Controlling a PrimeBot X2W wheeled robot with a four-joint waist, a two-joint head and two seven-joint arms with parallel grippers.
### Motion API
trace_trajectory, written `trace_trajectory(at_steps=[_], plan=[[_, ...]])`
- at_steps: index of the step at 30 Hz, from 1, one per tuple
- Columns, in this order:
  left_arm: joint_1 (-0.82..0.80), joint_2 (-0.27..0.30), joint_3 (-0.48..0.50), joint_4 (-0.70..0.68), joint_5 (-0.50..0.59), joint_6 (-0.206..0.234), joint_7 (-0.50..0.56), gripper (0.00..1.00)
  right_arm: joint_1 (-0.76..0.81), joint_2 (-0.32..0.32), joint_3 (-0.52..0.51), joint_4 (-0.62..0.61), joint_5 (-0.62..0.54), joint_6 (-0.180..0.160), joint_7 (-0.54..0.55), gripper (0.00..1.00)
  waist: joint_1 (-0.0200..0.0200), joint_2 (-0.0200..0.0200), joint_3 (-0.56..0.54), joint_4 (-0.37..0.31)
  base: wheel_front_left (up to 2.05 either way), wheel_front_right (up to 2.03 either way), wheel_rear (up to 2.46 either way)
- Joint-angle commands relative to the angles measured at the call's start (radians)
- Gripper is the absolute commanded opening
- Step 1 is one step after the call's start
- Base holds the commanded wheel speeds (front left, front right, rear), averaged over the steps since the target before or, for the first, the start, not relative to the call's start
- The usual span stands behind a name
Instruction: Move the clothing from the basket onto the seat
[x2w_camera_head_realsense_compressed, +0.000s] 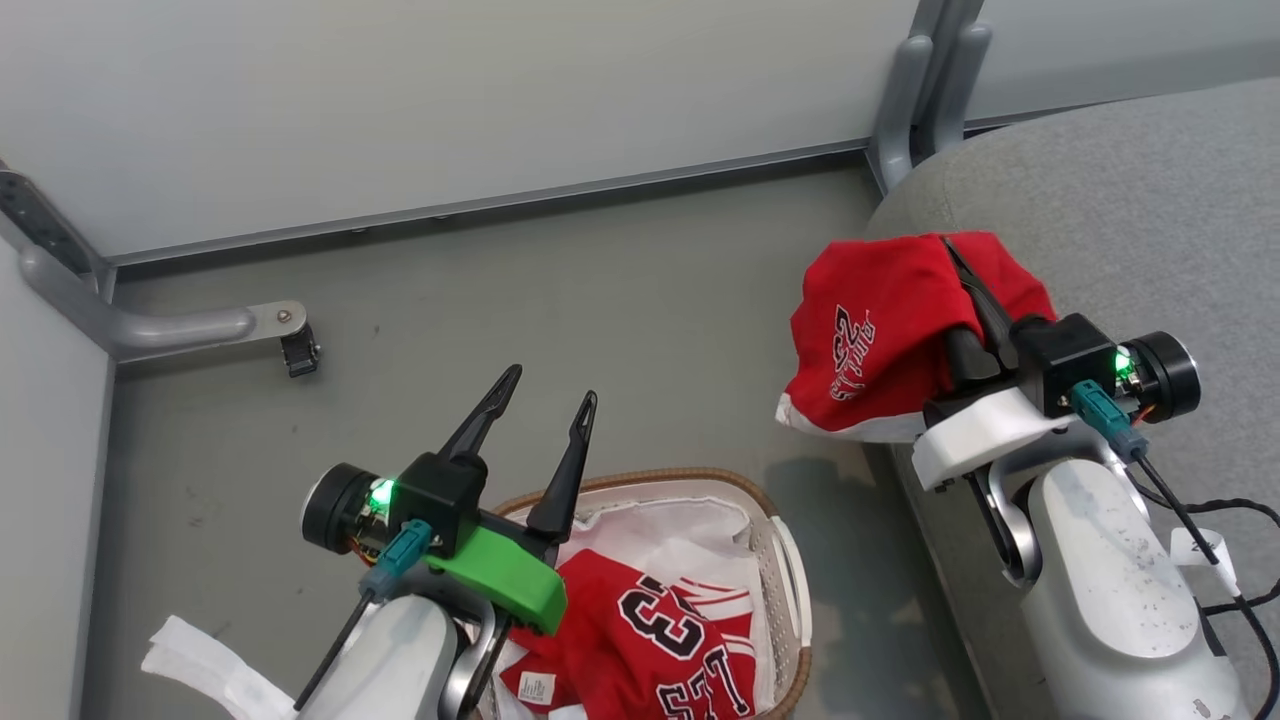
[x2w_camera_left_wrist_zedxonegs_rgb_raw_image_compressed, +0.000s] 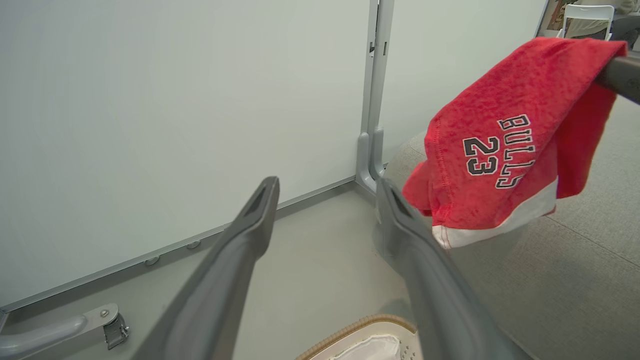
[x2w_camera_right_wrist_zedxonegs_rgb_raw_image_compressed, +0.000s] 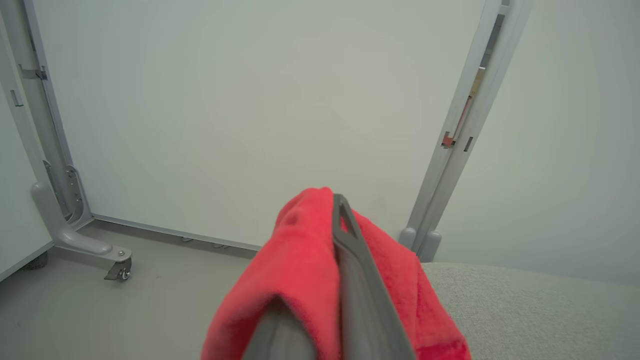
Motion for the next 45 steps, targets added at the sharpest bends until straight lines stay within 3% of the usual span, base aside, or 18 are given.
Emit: trace_trajectory(at_steps=[1, 15, 23, 33, 41, 45], plan=[[0.014, -0.005, 0.006, -0.008, 0.024, -0.007, 0.000, 1.00, 0.016, -0.004, -0.007, -0.012, -0.008, -0.001, -0.002, 0.00, 0.0000, -0.0001, 0.024, -0.033, 0.00, 0.00, 0.00], [-0.056, 0.003, 0.005, -0.024, 0.117, -0.026, 0.000, 1.00, 0.030, -0.003, -0.070, -0.094, 0.013, -0.001, -0.002, 0.00, 0.0000, -0.0001, 0.180, -0.300, 0.00, 0.00, 0.00], [-0.083, 0.014, -0.026, -0.011, 0.128, -0.031, 0.000, 1.00, 0.050, -0.003, -0.128, -0.091, 0.057, -0.001, -0.002, 0.00, 0.0000, -0.0001, 0.220, -0.372, 0.00, 0.00, 0.00], [-0.137, 0.022, -0.066, -0.032, 0.136, -0.033, 0.000, 1.00, -0.068, -0.003, -0.199, -0.082, 0.028, -0.001, -0.002, 0.00, 0.0000, -0.0001, 0.307, -0.328, 0.00, 0.00, 0.00], [-0.211, 0.024, -0.132, -0.071, 0.139, -0.033, 0.000, 1.00, -0.374, -0.008, -0.394, -0.034, -0.145, -0.001, -0.002, 0.00, 0.0000, -0.0001, 0.416, -0.215, 0.00, 0.00, 0.00], [-0.250, 0.011, -0.157, -0.087, 0.144, -0.033, 0.000, 1.00, -0.513, -0.083, -0.473, 0.007, -0.251, -0.001, -0.002, 0.00, 0.0000, -0.0001, 0.467, -0.140, 0.00, 0.00, 0.00]])
